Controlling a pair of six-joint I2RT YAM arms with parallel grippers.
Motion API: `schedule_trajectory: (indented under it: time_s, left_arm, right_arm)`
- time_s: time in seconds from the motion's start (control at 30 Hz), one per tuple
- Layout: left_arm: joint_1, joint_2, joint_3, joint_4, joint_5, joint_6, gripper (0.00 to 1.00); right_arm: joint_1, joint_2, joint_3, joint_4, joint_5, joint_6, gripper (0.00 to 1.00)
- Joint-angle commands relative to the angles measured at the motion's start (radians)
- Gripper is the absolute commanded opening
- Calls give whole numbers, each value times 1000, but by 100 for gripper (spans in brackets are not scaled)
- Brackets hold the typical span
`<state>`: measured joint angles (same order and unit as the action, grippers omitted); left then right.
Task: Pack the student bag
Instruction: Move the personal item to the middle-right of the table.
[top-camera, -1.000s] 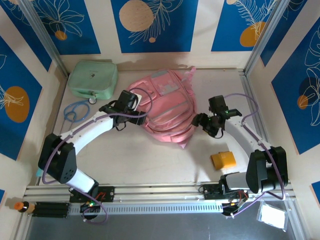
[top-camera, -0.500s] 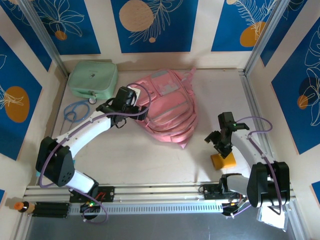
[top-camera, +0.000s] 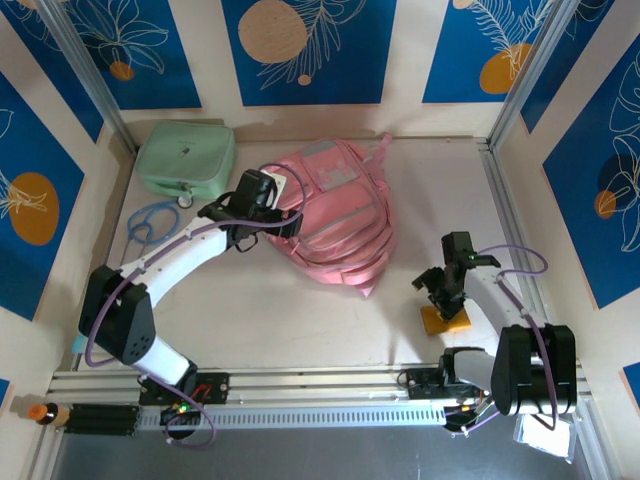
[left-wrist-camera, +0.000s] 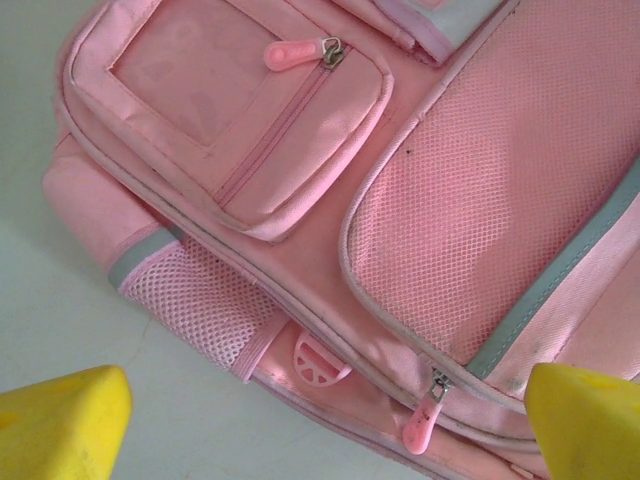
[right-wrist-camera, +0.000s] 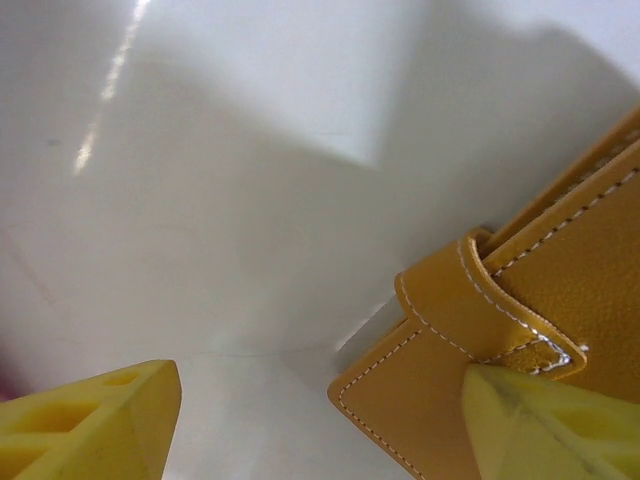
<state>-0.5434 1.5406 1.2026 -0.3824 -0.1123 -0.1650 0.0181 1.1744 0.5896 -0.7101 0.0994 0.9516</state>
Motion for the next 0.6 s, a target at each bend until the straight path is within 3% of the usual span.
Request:
schedule_trajectory:
  time_s: [0.0, 0.23, 0.37, 0.57]
  left_arm:
    - [10, 6, 40, -7, 30, -20, 100]
    - [10, 16, 41, 2, 55, -37, 100]
    - [10, 15, 42, -6, 53, -41, 100]
    - [-4, 20, 57, -27, 46, -38, 100]
  right_arm:
    - [35, 14, -34, 198, -154, -9, 74]
    - [61, 123, 59, 322, -260, -96, 71]
    - [68, 93, 114, 195, -198, -51, 69]
    - [74, -51, 117, -13, 17, 46, 68]
